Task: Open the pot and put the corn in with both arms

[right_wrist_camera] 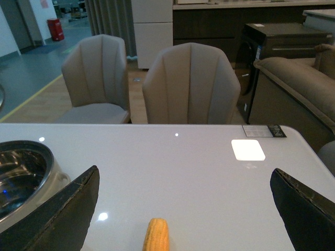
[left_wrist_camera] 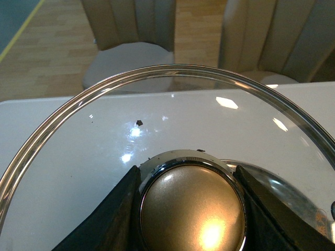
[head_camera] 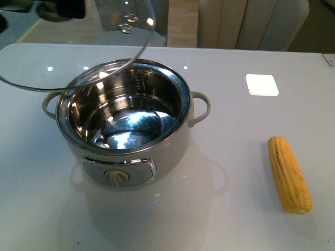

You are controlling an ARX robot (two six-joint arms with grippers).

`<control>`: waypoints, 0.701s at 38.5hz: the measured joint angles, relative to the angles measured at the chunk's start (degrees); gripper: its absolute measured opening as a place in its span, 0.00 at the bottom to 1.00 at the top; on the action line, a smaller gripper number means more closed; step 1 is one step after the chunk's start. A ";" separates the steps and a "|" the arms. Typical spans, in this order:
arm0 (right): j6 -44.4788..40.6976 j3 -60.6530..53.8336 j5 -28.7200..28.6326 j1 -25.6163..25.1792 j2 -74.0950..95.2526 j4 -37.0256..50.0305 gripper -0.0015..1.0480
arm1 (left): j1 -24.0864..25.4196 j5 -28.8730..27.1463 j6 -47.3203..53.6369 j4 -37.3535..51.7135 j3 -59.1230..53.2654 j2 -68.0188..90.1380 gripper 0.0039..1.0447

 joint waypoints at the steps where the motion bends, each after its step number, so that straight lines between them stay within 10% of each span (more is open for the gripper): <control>1: 0.00 0.00 0.00 0.00 0.00 0.00 0.92 | 1.60 0.13 0.17 0.00 -1.51 -1.60 0.43; 19: 0.00 0.00 0.00 0.00 0.00 0.00 0.92 | 32.11 8.39 3.39 10.60 -17.62 -6.43 0.43; 27: 0.00 0.00 0.00 0.00 0.00 0.00 0.92 | 37.79 12.46 6.62 20.94 -19.47 3.37 0.43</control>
